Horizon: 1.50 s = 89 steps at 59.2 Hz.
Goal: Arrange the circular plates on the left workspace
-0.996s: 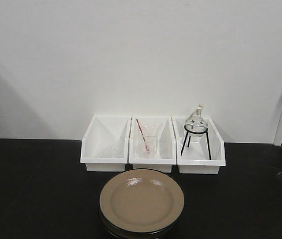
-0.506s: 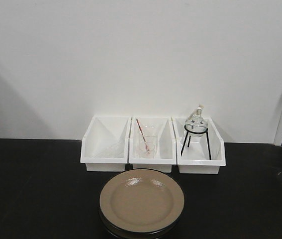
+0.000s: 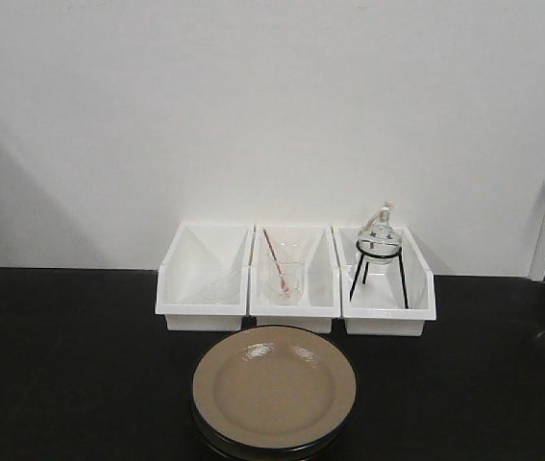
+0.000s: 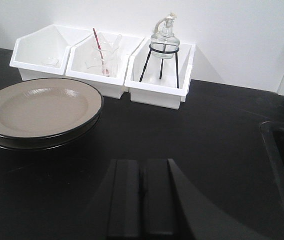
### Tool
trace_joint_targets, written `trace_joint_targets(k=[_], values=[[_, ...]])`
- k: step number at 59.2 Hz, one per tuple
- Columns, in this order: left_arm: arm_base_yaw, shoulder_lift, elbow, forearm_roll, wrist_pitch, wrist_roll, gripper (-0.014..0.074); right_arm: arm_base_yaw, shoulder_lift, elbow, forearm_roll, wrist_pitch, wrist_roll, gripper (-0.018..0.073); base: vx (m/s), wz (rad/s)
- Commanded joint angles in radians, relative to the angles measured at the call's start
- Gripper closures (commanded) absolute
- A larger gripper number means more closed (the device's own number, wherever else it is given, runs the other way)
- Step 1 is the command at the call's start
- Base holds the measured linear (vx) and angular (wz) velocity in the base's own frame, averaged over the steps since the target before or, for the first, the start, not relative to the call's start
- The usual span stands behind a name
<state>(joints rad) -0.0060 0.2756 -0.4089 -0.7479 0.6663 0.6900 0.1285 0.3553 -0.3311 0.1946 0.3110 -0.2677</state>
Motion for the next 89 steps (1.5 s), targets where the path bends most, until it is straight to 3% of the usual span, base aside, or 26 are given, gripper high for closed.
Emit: trace_joint_targets(k=[1, 7, 8, 9, 13, 18, 25, 29, 35, 44, 89], values=[[-0.003, 0.006, -0.022, -0.027, -0.093, -0.002, 0.0597, -0.005, 0.004, -0.031, -0.001, -0.087, -0.006, 0.0563, 0.00, 0.00], [-0.003, 0.005, -0.019, 0.015, -0.113, -0.003, 0.0597, -0.005, 0.004, -0.031, -0.001, -0.087, -0.006, 0.0563, 0.00, 0.00], [-0.003, -0.004, -0.001, 0.107, -0.153, -0.034, 0.0597, -0.005, 0.004, -0.031, -0.001, -0.087, -0.006, 0.0563, 0.00, 0.00], [-0.003, -0.006, 0.008, 0.131, -0.168, -0.049, 0.0597, -0.005, 0.004, -0.031, -0.001, -0.087, -0.006, 0.0563, 0.00, 0.00], [-0.003, -0.027, 0.042, 0.192, -0.228, -0.107, 0.0597, -0.005, 0.004, -0.031, -0.001, -0.087, -0.006, 0.0563, 0.00, 0.00], [-0.003, -0.079, 0.125, 0.276, -0.368, -0.235, 0.0597, -0.005, 0.004, -0.031, -0.001, -0.087, -0.006, 0.0563, 0.00, 0.00], [-0.003, -0.188, 0.261, 0.440, -0.550, -0.391, 0.0597, -0.005, 0.004, -0.031, -0.001, -0.087, -0.006, 0.0563, 0.00, 0.00], [-0.003, -0.247, 0.335, 0.543, -0.599, -0.464, 0.0597, -0.005, 0.004, -0.031, -0.001, -0.087, -0.006, 0.0563, 0.00, 0.00], [-0.003, -0.309, 0.423, 0.633, -0.666, -0.536, 0.0597, -0.005, 0.004, -0.031, -0.001, -0.087, -0.006, 0.0563, 0.00, 0.00], [-0.003, -0.302, 0.449, 0.689, -0.672, -0.563, 0.0597, -0.005, 0.004, -0.031, -0.001, -0.082, -0.006, 0.0563, 0.00, 0.00], [-0.003, -0.302, 0.449, 0.687, -0.672, -0.563, 0.0597, -0.005, 0.004, -0.031, -0.001, -0.082, -0.006, 0.0563, 0.00, 0.00]])
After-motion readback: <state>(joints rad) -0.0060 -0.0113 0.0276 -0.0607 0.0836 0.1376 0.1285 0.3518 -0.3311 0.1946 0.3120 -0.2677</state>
